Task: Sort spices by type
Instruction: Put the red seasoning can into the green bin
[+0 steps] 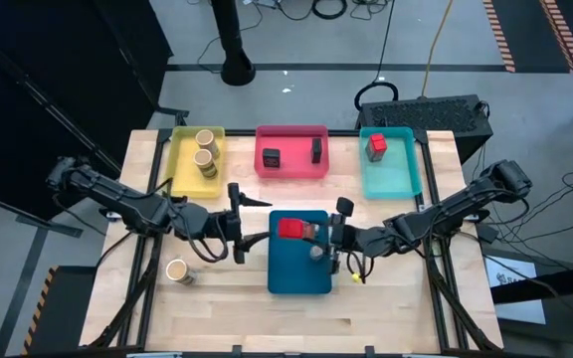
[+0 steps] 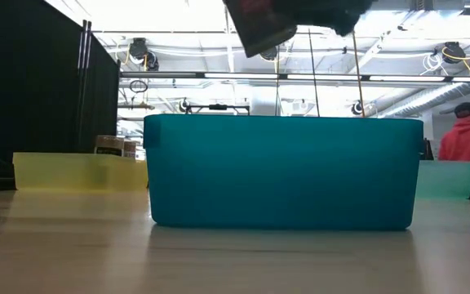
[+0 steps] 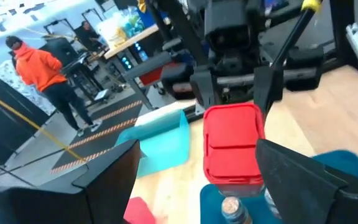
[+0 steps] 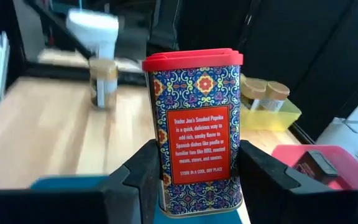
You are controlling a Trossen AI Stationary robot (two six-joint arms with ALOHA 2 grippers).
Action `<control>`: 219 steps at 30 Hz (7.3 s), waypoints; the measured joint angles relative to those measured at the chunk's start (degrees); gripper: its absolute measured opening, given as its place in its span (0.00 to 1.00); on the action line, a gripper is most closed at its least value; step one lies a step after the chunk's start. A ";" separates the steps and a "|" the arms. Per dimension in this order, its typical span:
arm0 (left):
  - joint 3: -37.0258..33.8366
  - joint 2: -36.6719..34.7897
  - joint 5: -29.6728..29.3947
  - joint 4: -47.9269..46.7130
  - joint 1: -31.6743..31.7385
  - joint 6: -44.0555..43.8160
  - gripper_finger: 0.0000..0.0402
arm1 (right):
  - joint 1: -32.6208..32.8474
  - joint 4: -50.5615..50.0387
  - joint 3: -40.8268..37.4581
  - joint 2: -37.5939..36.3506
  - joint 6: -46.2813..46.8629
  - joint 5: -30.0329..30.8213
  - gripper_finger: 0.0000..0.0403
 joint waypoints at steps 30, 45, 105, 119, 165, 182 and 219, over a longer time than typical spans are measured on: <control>-14.49 15.91 15.07 54.90 2.32 -4.88 0.81 | 5.58 50.83 -16.79 -0.25 -22.62 -2.35 0.38; -7.69 24.12 23.48 55.21 7.84 -9.58 0.81 | 5.44 49.51 -16.77 -0.23 -20.97 -2.38 0.38; -4.46 24.16 27.21 46.23 9.87 -8.90 0.50 | 4.94 46.21 -16.70 -0.21 -16.32 0.88 0.48; -4.46 17.48 14.08 25.24 7.84 -6.02 0.50 | 9.29 35.42 -16.23 -3.65 -11.90 19.76 0.65; -4.46 8.92 12.64 0.98 6.25 -9.03 0.50 | -4.68 -44.32 33.37 13.50 2.85 -7.07 0.76; -4.48 8.99 10.43 3.25 6.21 -11.03 0.55 | -5.68 -43.16 33.40 13.38 1.61 -8.68 0.47; -4.39 8.56 -21.09 9.22 6.23 -9.91 0.77 | -33.66 -98.56 32.88 -2.83 49.88 -15.54 0.47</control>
